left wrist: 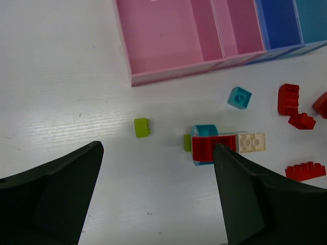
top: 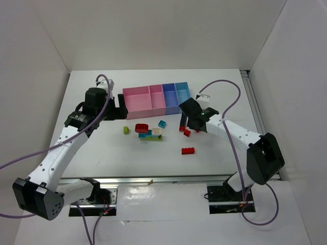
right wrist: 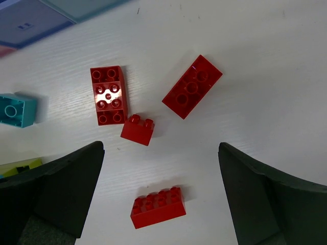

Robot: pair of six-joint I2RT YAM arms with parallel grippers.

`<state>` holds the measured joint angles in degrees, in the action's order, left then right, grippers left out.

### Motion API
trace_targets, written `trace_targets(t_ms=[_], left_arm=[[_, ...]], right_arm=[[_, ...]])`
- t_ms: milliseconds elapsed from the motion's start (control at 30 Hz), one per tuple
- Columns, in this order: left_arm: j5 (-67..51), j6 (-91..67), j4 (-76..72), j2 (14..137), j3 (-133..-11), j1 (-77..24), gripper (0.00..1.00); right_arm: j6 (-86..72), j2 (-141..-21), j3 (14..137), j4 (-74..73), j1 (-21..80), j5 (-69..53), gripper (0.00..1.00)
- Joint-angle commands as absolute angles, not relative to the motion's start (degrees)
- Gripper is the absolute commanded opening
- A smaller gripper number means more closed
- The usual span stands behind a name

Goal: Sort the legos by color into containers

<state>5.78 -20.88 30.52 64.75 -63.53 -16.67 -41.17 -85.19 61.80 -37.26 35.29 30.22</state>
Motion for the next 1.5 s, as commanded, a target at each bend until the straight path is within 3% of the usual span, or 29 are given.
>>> trace_targets(t_ms=[0, 267, 533, 1300, 1467], left_arm=[[5.2, -19.3, 31.3, 65.4, -66.1, -16.8, 0.99], [2.2, -23.6, 27.3, 63.0, -64.7, -16.8, 0.99], [0.4, -24.8, 28.6, 64.9, -66.0, -16.8, 0.99], [-0.2, -24.8, 29.3, 65.0, -65.0, -17.3, 0.99], [-0.2, -24.8, 29.3, 65.0, -65.0, -17.3, 0.99]], right_arm=[[-43.1, -83.0, 61.3, -35.4, 36.1, 32.5, 1.0], [-43.1, -79.5, 55.2, -33.1, 36.1, 28.6, 1.0], [-38.2, -68.7, 44.3, -28.3, 39.4, 21.2, 1.0], [-34.4, -82.0, 43.2, -24.6, 46.4, 17.8, 1.0], [-36.0, -82.5, 42.6, -24.1, 46.9, 17.8, 0.77]])
